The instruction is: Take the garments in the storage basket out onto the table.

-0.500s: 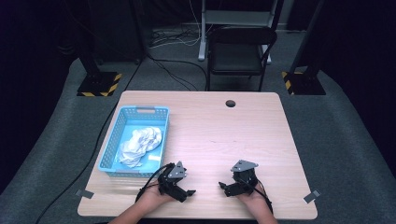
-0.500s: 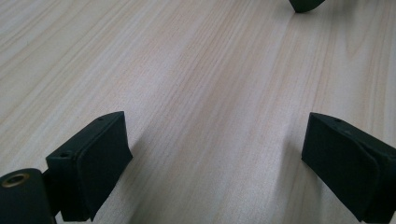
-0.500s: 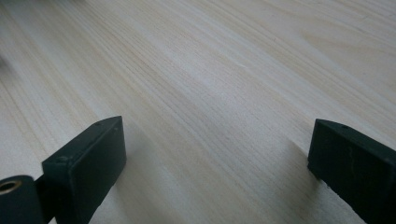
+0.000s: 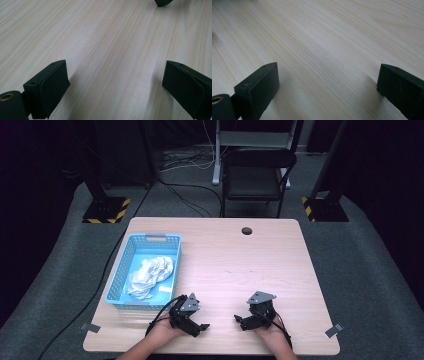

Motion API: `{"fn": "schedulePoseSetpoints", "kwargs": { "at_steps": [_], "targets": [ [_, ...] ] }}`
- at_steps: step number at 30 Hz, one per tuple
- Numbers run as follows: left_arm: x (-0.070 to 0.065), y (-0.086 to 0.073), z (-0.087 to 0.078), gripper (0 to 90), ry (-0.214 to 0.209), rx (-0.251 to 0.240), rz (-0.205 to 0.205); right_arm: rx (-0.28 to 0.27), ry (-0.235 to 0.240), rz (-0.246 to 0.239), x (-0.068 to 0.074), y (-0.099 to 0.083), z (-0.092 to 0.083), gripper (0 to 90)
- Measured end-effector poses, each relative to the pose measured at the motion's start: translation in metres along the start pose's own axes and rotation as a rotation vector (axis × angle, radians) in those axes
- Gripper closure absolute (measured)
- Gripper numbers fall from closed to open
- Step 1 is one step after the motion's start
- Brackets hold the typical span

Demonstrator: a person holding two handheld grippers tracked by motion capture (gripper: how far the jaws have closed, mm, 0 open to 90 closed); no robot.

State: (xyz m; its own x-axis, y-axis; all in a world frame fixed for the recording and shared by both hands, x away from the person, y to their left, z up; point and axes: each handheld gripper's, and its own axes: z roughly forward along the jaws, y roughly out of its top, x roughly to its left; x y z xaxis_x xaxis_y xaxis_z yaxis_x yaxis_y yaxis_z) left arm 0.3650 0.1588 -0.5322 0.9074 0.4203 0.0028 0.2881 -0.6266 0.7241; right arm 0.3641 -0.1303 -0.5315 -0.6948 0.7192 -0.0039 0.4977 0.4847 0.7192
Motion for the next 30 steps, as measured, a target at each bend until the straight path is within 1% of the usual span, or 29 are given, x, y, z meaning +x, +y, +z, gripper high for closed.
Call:
{"fn": "schedulePoseSetpoints", "kwargs": {
  "at_steps": [9,16,20,21,27,30],
  "targets": [
    [-0.001,0.000,0.001,2.0,-0.011,0.012,0.015,0.001,0.001,-0.002,0.000,0.000,0.000,3.4],
    [-0.001,-0.002,-0.002,3.5,-0.006,0.009,0.007,0.000,0.000,-0.002,0.000,0.000,0.000,3.4],
    [-0.002,-0.001,-0.005,5.8,-0.002,0.025,0.001,0.000,0.000,-0.001,0.000,0.000,0.000,3.4],
    [-0.002,0.000,-0.006,7.7,-0.006,0.031,-0.004,0.000,0.000,-0.002,0.000,0.000,0.000,3.4],
    [-0.004,0.002,-0.011,7.8,-0.019,0.014,-0.018,0.000,-0.001,-0.002,0.000,0.000,0.000,3.5],
    [-0.006,0.004,-0.013,7.9,-0.020,0.009,-0.011,0.000,0.000,-0.002,0.000,0.000,0.000,3.5]
  ]
}}
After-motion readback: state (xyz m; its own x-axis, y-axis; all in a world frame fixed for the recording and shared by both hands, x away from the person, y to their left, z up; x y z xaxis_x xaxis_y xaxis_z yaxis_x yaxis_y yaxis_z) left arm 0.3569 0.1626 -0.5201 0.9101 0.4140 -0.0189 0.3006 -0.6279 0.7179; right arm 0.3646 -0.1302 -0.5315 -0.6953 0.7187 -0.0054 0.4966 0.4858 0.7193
